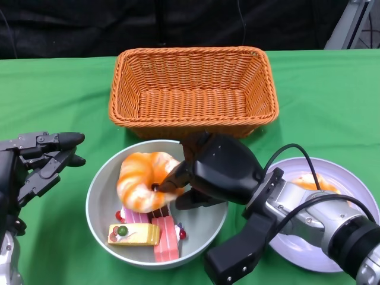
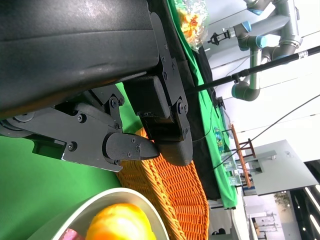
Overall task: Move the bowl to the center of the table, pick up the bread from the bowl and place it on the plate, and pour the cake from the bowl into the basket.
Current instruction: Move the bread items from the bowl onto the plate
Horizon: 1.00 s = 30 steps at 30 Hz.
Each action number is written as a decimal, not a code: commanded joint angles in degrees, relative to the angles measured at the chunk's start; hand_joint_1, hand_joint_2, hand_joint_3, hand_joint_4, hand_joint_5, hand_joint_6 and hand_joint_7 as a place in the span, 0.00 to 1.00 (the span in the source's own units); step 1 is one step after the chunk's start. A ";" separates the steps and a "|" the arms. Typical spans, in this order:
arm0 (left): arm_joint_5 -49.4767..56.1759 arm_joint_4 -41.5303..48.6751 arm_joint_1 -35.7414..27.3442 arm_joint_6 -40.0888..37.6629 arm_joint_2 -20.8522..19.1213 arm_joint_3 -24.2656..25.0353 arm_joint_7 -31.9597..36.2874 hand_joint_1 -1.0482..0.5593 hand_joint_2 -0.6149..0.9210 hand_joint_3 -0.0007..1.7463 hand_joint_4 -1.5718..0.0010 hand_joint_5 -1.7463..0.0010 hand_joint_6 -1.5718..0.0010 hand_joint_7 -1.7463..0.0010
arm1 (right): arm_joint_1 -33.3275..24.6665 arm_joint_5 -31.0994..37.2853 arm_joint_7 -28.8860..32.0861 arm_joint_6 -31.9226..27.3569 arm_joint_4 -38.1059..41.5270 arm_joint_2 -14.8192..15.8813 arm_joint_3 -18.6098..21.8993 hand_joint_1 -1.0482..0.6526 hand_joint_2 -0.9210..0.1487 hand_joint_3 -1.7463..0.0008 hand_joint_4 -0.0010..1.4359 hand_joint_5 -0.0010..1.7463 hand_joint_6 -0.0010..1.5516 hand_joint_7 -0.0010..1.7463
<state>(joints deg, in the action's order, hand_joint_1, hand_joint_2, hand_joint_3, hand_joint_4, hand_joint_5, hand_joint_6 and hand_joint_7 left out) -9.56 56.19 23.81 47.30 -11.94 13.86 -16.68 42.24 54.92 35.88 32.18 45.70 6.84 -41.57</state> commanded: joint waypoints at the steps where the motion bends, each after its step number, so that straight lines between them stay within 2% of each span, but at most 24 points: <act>1: -0.20 -0.09 0.41 0.41 -0.58 0.41 0.14 0.55 1.00 0.15 0.38 0.56 0.19 1.00 | 1.40 -2.13 -0.08 2.24 0.00 0.53 1.63 0.44 0.06 1.00 0.44 0.84 0.59 0.40; 3: -0.60 0.03 0.49 0.45 -0.52 0.53 -0.40 0.55 1.00 0.15 0.38 0.56 0.19 1.00 | 1.25 -2.72 -0.70 2.85 -0.20 0.61 2.15 0.44 0.06 1.00 0.43 0.86 0.52 0.52; 4: -0.59 0.03 0.51 0.29 -0.54 0.52 -0.39 0.55 1.00 0.15 0.38 0.56 0.19 1.00 | 1.18 -2.85 -0.80 3.00 -0.41 0.69 2.36 0.44 0.06 1.00 0.42 0.87 0.50 0.55; 7: -0.41 -0.02 0.52 0.08 -0.51 0.45 -0.12 0.55 1.00 0.16 0.38 0.55 0.19 1.00 | 0.94 -3.00 -1.03 3.37 -0.94 0.89 3.00 0.44 0.07 1.00 0.44 0.85 0.51 0.53; 11: -0.47 0.11 0.61 0.19 -0.48 0.42 -0.35 0.56 1.00 0.17 0.37 0.56 0.19 1.00 | 0.86 -2.68 0.05 4.06 -1.07 1.15 3.52 0.45 0.06 1.00 0.45 0.84 0.55 0.44; 19: -0.31 0.26 0.73 -0.18 -0.50 0.37 -0.14 0.56 1.00 0.17 0.37 0.57 0.19 1.00 | 1.14 -2.46 1.52 5.39 -0.71 1.65 4.05 0.45 0.06 1.00 0.43 0.86 0.53 0.45; 27: 0.28 0.30 0.62 0.49 -0.58 0.23 0.38 0.58 1.00 0.17 0.36 0.56 0.19 1.00 | 1.92 -1.35 7.23 7.48 0.85 2.21 3.85 0.47 0.08 1.00 0.43 0.91 0.52 0.52; 30: 0.32 0.34 0.55 0.85 -0.68 0.27 0.32 0.58 1.00 0.17 0.36 0.56 0.19 1.00 | 1.91 -1.34 8.52 8.19 1.15 2.52 4.04 0.47 0.07 1.00 0.41 0.93 0.44 0.64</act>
<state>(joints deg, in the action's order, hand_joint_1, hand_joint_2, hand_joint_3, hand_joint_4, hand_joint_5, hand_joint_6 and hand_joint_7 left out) -9.42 56.22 23.81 47.46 -11.90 13.87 -16.68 42.91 53.87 43.20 39.63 46.49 8.33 -38.35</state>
